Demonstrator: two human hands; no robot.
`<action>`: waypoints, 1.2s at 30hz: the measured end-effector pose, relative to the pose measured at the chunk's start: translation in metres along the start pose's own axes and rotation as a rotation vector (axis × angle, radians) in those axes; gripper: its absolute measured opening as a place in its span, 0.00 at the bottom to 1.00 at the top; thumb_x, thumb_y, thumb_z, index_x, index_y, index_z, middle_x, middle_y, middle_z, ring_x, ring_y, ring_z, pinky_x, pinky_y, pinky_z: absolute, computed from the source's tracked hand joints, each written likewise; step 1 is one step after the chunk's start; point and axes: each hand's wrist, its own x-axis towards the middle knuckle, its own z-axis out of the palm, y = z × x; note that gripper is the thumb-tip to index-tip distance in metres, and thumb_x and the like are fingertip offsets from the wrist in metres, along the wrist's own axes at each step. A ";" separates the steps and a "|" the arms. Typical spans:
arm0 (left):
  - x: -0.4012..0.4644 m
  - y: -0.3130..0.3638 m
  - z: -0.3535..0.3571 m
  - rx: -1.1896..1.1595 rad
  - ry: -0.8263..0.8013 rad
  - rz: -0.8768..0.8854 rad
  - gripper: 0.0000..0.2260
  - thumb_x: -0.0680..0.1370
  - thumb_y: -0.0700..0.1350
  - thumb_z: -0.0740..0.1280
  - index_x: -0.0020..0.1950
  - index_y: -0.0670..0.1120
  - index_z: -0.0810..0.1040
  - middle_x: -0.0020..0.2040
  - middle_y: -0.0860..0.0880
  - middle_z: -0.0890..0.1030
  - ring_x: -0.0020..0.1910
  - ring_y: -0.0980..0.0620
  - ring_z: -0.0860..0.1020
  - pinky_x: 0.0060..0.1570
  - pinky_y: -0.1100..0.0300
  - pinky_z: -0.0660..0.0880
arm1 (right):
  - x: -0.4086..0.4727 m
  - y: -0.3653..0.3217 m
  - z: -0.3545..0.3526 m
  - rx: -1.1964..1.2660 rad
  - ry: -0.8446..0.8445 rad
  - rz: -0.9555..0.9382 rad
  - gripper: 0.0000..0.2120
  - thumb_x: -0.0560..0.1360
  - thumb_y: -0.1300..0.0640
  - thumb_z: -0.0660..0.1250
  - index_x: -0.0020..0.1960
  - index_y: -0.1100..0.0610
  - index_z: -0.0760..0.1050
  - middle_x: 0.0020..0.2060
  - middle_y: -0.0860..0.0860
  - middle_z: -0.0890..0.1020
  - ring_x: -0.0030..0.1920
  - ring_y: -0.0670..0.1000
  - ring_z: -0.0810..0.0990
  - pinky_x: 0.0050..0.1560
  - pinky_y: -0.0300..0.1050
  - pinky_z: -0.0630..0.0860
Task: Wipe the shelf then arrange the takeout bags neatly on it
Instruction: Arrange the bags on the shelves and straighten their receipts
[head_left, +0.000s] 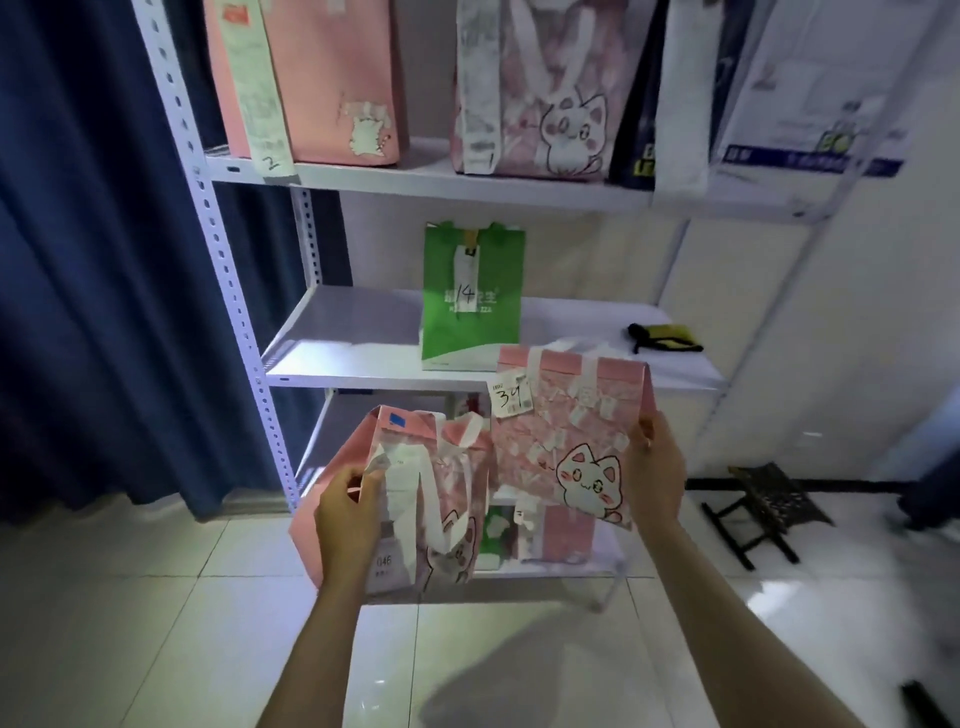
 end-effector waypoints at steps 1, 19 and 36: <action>-0.003 0.010 0.009 -0.003 -0.004 0.016 0.11 0.83 0.50 0.65 0.45 0.46 0.77 0.39 0.52 0.81 0.38 0.53 0.80 0.35 0.62 0.72 | 0.015 0.001 -0.005 0.024 0.020 -0.004 0.09 0.85 0.53 0.56 0.58 0.53 0.75 0.41 0.47 0.81 0.36 0.45 0.79 0.31 0.43 0.70; -0.023 0.068 0.140 0.197 0.124 0.014 0.10 0.83 0.54 0.63 0.47 0.51 0.77 0.39 0.50 0.84 0.35 0.48 0.84 0.38 0.48 0.83 | 0.232 0.072 -0.003 0.372 -0.114 0.109 0.06 0.84 0.62 0.57 0.54 0.58 0.72 0.43 0.49 0.79 0.40 0.49 0.77 0.34 0.38 0.69; -0.029 0.079 0.189 0.159 0.191 -0.017 0.08 0.83 0.50 0.65 0.48 0.48 0.78 0.41 0.49 0.84 0.38 0.48 0.83 0.34 0.58 0.77 | 0.324 0.080 0.080 0.471 -0.189 0.121 0.05 0.85 0.61 0.59 0.50 0.60 0.71 0.39 0.53 0.78 0.36 0.51 0.77 0.28 0.31 0.71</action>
